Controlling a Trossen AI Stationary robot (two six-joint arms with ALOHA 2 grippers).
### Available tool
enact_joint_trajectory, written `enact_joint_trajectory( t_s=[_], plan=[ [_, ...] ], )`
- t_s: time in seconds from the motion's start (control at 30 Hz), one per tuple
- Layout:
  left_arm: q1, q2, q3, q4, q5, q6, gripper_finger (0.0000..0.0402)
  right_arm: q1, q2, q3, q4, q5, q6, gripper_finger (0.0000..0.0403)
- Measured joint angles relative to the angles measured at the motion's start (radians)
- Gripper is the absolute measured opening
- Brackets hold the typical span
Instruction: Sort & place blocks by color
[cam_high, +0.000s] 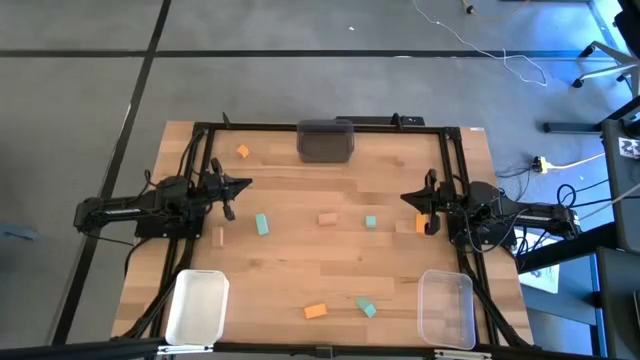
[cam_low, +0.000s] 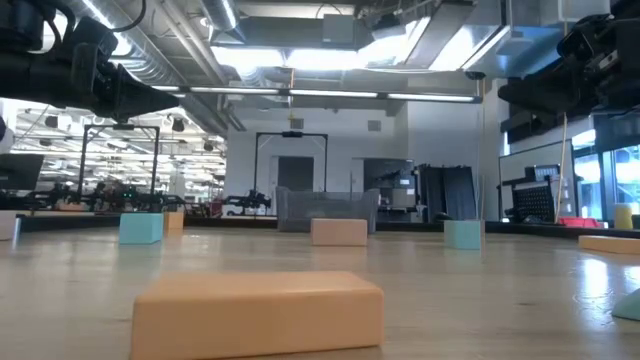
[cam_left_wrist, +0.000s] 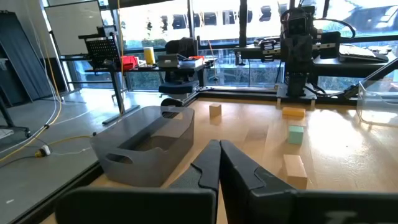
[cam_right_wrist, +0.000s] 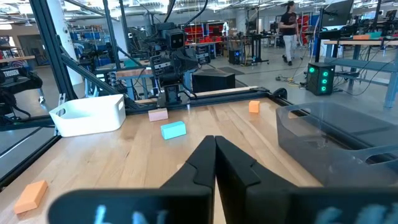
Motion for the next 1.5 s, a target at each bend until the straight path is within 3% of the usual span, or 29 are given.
enact_joint_trajectory(
  t_s=[0.1,0.23,0.47,0.77,0.9,1.1,1.5],
  plan=[
    [0.0,0.0,0.01,0.052,-0.033,0.017,0.0,0.0,0.0,0.0,0.0,0.0,0.0,0.0012],
    [0.0,0.007,0.136,0.015,0.029,0.128,0.0,0.0,0.0,0.0,0.0,0.0,-0.001,0.0012],
    [0.0,0.188,0.503,-0.434,-0.022,0.091,0.0,0.0,0.0,0.0,0.0,0.0,-0.008,0.0012],
    [0.0,0.594,0.868,-0.952,-0.095,-0.257,0.0,0.0,0.0,0.0,0.0,0.0,-0.082,0.0012],
    [0.0,0.699,0.94,-0.987,-0.007,-0.455,0.0,0.0,0.0,0.0,-0.003,-0.013,-0.082,0.0012],
    [0.0,0.749,0.991,-0.987,0.175,-0.552,0.0,0.0,0.0,0.0,-0.005,-0.029,-0.108,0.0012],
    [0.0,0.748,0.996,-1.013,0.188,-0.784,0.0012,0.0,0.0,0.0,-0.007,-0.028,-0.132,0.0012]
  ],
)
